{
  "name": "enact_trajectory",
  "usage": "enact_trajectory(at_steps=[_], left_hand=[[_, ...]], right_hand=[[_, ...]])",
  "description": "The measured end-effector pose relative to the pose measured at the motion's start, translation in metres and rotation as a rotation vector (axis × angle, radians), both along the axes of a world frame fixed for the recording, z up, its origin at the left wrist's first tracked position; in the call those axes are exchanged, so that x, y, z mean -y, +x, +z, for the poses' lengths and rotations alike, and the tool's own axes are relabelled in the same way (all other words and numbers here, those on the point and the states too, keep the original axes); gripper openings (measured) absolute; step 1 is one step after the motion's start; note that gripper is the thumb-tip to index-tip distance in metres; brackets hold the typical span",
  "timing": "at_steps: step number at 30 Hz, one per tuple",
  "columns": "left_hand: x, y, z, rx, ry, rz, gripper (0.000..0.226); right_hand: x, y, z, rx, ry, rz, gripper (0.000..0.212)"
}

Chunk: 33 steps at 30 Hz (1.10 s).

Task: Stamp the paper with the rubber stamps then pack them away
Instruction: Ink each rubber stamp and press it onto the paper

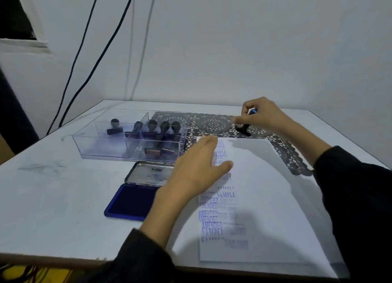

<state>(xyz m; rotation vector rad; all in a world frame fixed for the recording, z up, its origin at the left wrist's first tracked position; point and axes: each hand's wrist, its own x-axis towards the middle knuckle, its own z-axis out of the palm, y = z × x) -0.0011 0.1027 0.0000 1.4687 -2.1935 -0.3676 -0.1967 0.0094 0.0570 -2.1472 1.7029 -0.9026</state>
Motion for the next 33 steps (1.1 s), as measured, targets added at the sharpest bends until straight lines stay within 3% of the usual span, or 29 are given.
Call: enact_trajectory(at_steps=[8, 16, 23, 33], left_hand=[[0.048, -0.042, -0.031, 0.179, 0.08, 0.143, 0.079], [0.054, -0.045, -0.047, 0.245, 0.076, 0.161, 0.079], [0.055, -0.045, -0.048, 0.251, 0.081, 0.158, 0.079], [0.053, -0.044, -0.046, 0.263, 0.089, 0.154, 0.079]], right_hand=[[0.045, 0.01, -0.034, -0.159, -0.075, -0.093, 0.042], [0.064, 0.025, -0.059, -0.375, -0.22, -0.162, 0.035], [0.074, 0.031, -0.07, -0.425, -0.235, -0.165, 0.022], [0.069, 0.033, -0.085, -0.446, -0.337, -0.217, 0.018]])
